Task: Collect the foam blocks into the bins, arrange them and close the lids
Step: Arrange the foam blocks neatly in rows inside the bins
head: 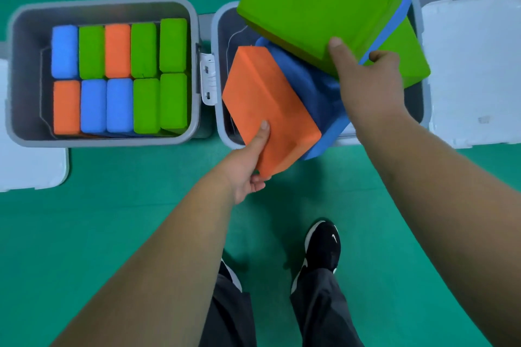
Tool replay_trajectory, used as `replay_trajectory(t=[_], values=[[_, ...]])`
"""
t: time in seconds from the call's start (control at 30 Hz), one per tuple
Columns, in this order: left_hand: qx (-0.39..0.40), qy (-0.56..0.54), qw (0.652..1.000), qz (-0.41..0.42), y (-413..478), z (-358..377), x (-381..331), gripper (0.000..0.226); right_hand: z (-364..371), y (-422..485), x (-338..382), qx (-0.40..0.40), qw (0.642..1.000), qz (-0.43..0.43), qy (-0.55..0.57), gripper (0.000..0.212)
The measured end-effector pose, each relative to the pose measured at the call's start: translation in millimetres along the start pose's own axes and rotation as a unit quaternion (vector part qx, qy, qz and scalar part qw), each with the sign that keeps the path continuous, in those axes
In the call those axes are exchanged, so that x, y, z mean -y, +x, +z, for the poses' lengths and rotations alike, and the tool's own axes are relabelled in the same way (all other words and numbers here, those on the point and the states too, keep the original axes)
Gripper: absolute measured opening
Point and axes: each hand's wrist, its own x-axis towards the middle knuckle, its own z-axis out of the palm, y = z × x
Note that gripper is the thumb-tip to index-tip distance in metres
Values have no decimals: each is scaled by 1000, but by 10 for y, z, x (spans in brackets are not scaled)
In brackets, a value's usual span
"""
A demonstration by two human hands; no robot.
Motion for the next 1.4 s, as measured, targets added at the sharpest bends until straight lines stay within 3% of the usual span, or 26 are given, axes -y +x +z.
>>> replay_trajectory(t=[0.13, 0.27, 0.37, 0.53, 0.67, 0.8, 0.87, 0.97, 1.17, 1.3, 1.4], values=[[47, -114, 992, -9, 0, -92, 122, 60, 2, 24, 24, 17, 1000, 4, 4, 75], [96, -199, 975, -2, 6, -190, 86, 63, 24, 2, 35, 7, 1000, -3, 27, 55], [103, -202, 973, 40, -43, -280, 34, 73, 28, -70, 29, -13, 997, 5, 80, 54], [34, -239, 961, 135, -61, -608, -179, 55, 68, -145, 93, -5, 983, 41, 178, 52], [-57, -229, 955, 179, 135, -875, -496, 45, 217, -262, 132, 34, 974, 15, 225, 45], [-107, -213, 956, 174, 381, -1107, -755, 32, 469, -371, 196, 67, 984, -4, 163, 49], [-116, -151, 969, 159, 467, -1143, -771, 30, 623, -414, 239, 83, 987, -9, 137, 57], [-102, -63, 979, 162, 478, -1145, -656, 36, 857, -477, 291, 99, 987, 1, 127, 65], [-50, -75, 981, 169, 433, -1191, -263, 51, 1441, -605, 348, 146, 984, 52, 93, 55], [-20, -42, 984, 173, 446, -1221, -65, 55, 1716, -672, 296, 207, 971, 104, 57, 63], [-17, -25, 982, 187, 461, -1179, -26, 59, 1732, -606, 194, 227, 968, 86, 69, 49]])
